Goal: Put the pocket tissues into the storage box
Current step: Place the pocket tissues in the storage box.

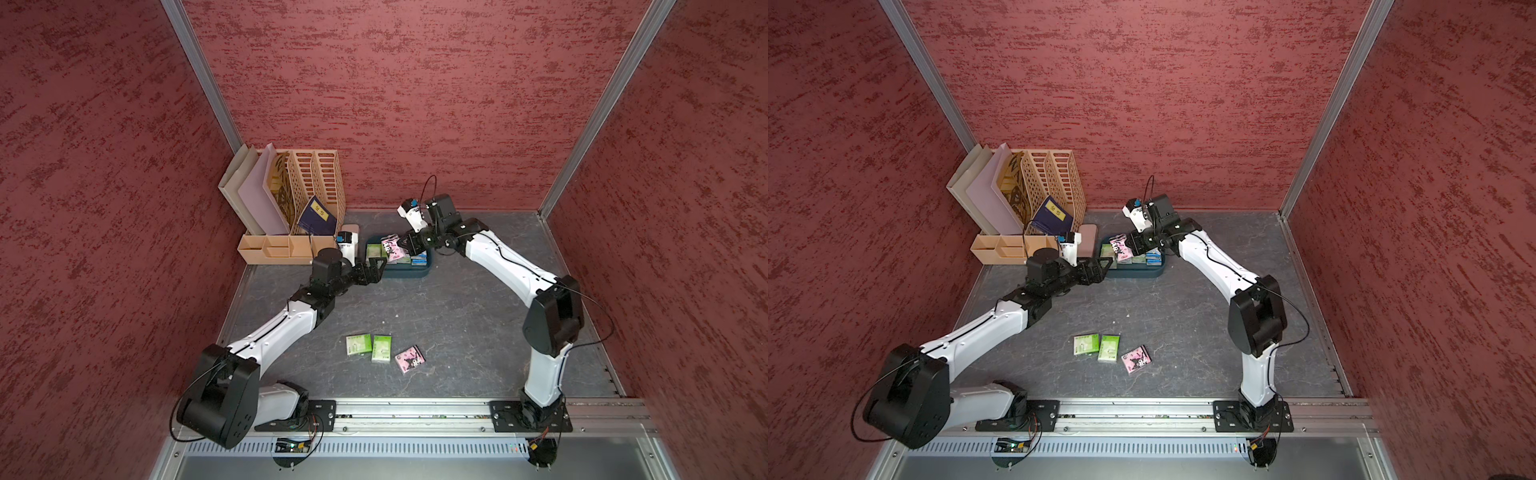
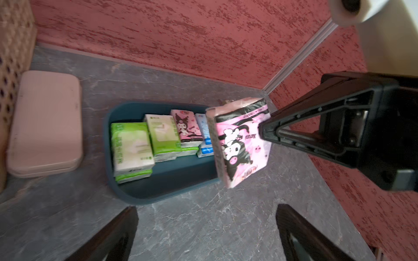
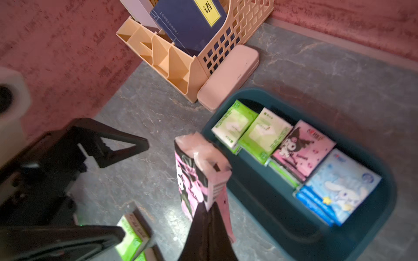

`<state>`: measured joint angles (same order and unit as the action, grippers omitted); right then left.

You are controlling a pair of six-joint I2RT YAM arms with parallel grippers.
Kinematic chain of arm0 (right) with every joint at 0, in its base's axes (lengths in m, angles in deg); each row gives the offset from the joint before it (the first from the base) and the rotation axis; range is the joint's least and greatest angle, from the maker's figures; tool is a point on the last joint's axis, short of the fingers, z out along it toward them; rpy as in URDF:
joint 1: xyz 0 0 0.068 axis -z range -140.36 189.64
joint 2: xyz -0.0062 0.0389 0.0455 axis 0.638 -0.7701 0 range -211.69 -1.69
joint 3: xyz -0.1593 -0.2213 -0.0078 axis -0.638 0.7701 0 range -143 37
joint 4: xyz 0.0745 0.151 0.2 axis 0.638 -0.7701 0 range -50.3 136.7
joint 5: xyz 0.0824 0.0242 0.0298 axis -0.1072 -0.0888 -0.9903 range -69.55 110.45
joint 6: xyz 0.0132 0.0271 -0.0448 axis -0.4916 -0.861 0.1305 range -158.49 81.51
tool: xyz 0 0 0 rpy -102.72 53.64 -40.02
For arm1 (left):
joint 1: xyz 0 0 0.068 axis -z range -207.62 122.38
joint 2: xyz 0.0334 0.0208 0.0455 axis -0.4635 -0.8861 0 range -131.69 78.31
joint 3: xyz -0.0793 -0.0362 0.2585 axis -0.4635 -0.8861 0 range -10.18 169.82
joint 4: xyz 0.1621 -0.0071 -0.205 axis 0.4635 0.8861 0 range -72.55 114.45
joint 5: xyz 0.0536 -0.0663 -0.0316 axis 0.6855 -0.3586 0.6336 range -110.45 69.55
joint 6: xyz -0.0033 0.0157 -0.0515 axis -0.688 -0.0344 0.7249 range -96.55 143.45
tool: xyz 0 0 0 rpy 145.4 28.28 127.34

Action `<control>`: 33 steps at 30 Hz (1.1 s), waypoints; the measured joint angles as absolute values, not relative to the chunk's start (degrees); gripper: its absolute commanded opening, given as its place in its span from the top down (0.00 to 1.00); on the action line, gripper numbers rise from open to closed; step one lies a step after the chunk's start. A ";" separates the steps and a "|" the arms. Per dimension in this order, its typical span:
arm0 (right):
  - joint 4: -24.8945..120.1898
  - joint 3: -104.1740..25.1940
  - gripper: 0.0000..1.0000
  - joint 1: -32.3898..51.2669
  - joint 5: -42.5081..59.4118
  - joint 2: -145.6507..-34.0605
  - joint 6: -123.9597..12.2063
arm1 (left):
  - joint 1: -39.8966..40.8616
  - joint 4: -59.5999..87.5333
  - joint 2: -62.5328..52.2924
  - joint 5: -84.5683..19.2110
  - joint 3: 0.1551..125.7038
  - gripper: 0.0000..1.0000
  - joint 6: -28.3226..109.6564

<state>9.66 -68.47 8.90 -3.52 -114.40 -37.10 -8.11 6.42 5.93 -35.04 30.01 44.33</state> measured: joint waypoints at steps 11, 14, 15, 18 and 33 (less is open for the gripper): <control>-3.08 -78.57 1.00 8.48 -0.56 -126.40 -16.67 | -14.51 10.05 12.66 -34.01 26.99 0.00 43.98; -3.83 -79.95 1.00 8.22 -0.06 -127.14 -13.26 | -15.72 10.20 12.64 -34.14 26.77 0.00 44.00; -4.00 -80.60 1.00 8.20 0.03 -127.47 -12.56 | -16.00 10.25 12.57 -34.27 26.75 0.00 43.98; -4.37 -83.64 1.00 7.96 0.20 -129.50 -10.57 | -16.48 10.20 11.92 -34.60 26.75 0.00 44.00; -4.98 -90.13 1.00 7.52 -2.55 -136.41 -5.43 | -18.34 11.03 4.18 -37.49 29.09 0.00 43.76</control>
